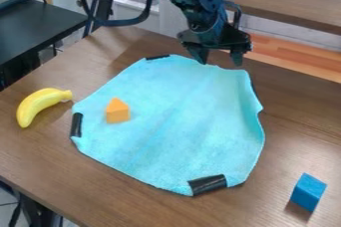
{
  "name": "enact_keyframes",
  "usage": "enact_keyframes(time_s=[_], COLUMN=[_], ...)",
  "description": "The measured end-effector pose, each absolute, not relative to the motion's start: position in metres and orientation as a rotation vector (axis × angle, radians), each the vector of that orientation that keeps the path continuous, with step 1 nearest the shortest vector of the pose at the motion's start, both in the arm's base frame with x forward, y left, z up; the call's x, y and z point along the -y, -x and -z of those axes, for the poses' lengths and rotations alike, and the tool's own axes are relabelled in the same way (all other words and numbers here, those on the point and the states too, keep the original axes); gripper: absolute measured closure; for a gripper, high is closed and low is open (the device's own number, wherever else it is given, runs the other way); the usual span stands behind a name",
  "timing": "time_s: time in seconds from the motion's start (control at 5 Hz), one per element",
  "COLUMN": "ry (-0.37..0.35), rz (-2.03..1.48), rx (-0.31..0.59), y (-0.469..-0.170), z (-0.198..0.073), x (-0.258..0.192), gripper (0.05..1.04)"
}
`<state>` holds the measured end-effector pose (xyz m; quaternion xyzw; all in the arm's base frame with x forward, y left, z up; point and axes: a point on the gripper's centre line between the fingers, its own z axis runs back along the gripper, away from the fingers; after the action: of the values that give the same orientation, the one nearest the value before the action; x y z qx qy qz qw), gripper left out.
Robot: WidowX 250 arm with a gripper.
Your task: Fold the cloth from top right to bottom left
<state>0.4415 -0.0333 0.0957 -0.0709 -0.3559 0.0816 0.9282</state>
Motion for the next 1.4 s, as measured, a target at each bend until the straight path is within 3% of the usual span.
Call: enact_keyframes(time_s=[0.4,1.0,1.4], ry=[0.094,-0.150,-0.191], rz=[-0.203,-0.202,-0.244], rx=[0.639,0.606,0.578], y=[-0.445,-0.480,-0.501], z=[-0.075,-0.092,-0.074], x=[0.045,0.092,0.100], gripper=[0.083,0.083,0.083])
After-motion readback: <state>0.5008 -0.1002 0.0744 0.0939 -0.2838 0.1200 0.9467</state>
